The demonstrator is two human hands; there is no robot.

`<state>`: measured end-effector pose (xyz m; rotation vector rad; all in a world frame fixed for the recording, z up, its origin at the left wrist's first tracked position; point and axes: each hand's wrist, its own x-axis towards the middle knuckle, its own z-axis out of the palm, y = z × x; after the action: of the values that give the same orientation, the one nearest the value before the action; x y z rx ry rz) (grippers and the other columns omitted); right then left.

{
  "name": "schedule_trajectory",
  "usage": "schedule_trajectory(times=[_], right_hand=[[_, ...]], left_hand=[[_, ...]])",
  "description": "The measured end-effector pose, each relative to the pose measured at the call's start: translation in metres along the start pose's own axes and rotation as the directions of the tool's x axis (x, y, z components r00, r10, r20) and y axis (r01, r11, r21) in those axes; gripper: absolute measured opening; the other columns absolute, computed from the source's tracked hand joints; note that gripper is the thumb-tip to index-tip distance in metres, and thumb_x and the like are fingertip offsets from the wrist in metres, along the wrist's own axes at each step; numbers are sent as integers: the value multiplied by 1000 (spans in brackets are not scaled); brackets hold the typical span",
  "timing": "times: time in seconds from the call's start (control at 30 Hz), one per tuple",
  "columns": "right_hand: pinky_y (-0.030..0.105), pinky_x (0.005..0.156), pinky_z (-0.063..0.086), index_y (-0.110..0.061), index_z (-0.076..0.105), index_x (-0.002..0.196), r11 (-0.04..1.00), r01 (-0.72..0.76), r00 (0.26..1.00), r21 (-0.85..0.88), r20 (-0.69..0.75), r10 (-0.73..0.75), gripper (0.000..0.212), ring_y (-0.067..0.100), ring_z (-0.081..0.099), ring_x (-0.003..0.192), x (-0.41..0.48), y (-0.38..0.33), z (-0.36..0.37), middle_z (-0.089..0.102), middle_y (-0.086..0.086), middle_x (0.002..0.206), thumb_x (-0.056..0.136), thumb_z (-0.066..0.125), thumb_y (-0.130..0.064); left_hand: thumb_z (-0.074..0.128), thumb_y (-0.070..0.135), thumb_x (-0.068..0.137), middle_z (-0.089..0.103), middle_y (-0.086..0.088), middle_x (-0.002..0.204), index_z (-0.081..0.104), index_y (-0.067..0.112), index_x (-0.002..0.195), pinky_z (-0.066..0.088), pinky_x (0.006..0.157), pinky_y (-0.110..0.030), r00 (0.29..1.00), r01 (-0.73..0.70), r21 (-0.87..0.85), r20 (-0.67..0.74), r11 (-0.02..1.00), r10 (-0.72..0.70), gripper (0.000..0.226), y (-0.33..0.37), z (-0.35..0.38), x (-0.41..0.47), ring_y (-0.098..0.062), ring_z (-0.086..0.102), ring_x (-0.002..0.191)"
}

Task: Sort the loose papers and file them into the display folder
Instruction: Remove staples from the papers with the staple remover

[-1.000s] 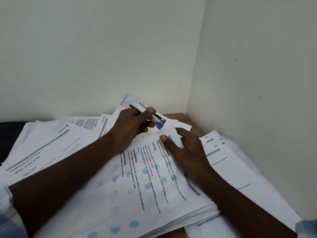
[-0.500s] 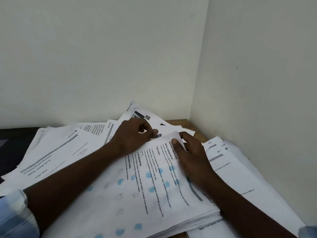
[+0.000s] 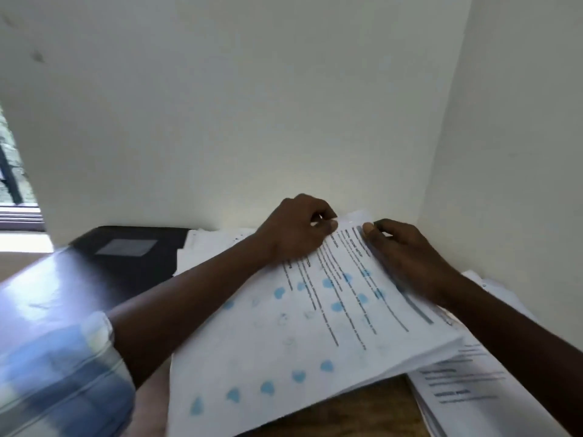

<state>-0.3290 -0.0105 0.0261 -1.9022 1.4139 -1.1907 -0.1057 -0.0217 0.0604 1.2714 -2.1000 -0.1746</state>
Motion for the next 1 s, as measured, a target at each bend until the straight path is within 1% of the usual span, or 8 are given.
schedule_trajectory(times=[0.07, 0.17, 0.3, 0.4, 0.6, 0.7, 0.8, 1.0], right_hand=[[29, 79, 51, -18, 68, 81, 998, -9, 998, 57, 68, 6, 47, 7, 65, 72, 3, -16, 8, 70, -12, 75, 103, 47, -55], [28, 73, 48, -24, 77, 89, 985, -86, 993, 150, 89, 73, 57, 16, 65, 80, 3, -38, 39, 72, -2, 83, 101, 38, -63], [27, 54, 42, -17, 72, 102, 962, -160, 983, 223, 128, 134, 63, 21, 64, 56, -9, -64, 89, 68, 7, 84, 102, 31, -65], [28, 56, 41, -17, 72, 101, 978, -60, 985, 198, 174, 25, 61, 22, 66, 57, -24, -72, 122, 73, 6, 84, 102, 35, -66], [36, 80, 51, -28, 68, 90, 919, 321, 931, -228, 253, -262, 34, 13, 66, 86, -49, -79, 171, 70, -10, 92, 99, 52, -57], [39, 82, 53, -26, 69, 96, 842, 432, 879, -323, 357, -314, 25, 11, 62, 88, -53, -84, 182, 69, -11, 97, 98, 58, -49], [37, 80, 52, -30, 67, 100, 766, 508, 843, -394, 408, -349, 23, 8, 59, 88, -53, -83, 184, 63, -13, 98, 98, 56, -50], [37, 99, 44, -31, 60, 125, 701, 580, 800, -415, 455, -391, 41, 12, 52, 119, -47, -74, 169, 58, -9, 124, 95, 58, -59]], left_hand=[[62, 38, 100, 69, 6, 109, 75, 26, 109, 40, 86, -22, 997, 56, 31, -48, 998, -54, 20, -14, -27, -12, -9, 61, 102], [63, 37, 100, 66, 7, 107, 76, 24, 111, 37, 83, -21, 962, 240, 53, -145, 969, -230, 21, -47, -70, -46, -10, 60, 99], [62, 29, 100, 75, 0, 107, 78, 22, 114, 43, 80, -22, 828, 515, 25, -272, 857, -490, 23, -105, -121, -107, -20, 68, 99], [60, 24, 98, 77, -14, 103, 80, 16, 106, 52, 79, -33, 694, 681, 13, -329, 732, -640, 23, -139, -153, -160, -31, 72, 101], [59, 12, 92, 65, -26, 121, 68, 1, 116, 50, 94, -36, 507, 862, 212, -387, 461, -770, 28, -156, -175, -224, -40, 59, 118], [61, 17, 89, 63, -18, 122, 62, 9, 121, 52, 97, -40, 523, 819, 456, -347, 348, -778, 32, -149, -170, -236, -36, 60, 120], [57, 19, 92, 61, -8, 110, 60, 24, 128, 53, 95, -41, 645, 660, 697, -336, 280, -686, 37, -138, -168, -232, -32, 61, 116], [54, 36, 95, 59, -5, 129, 59, 27, 123, 52, 89, -40, 869, 446, 663, -161, 601, -467, 30, -120, -142, -181, -32, 59, 119]])
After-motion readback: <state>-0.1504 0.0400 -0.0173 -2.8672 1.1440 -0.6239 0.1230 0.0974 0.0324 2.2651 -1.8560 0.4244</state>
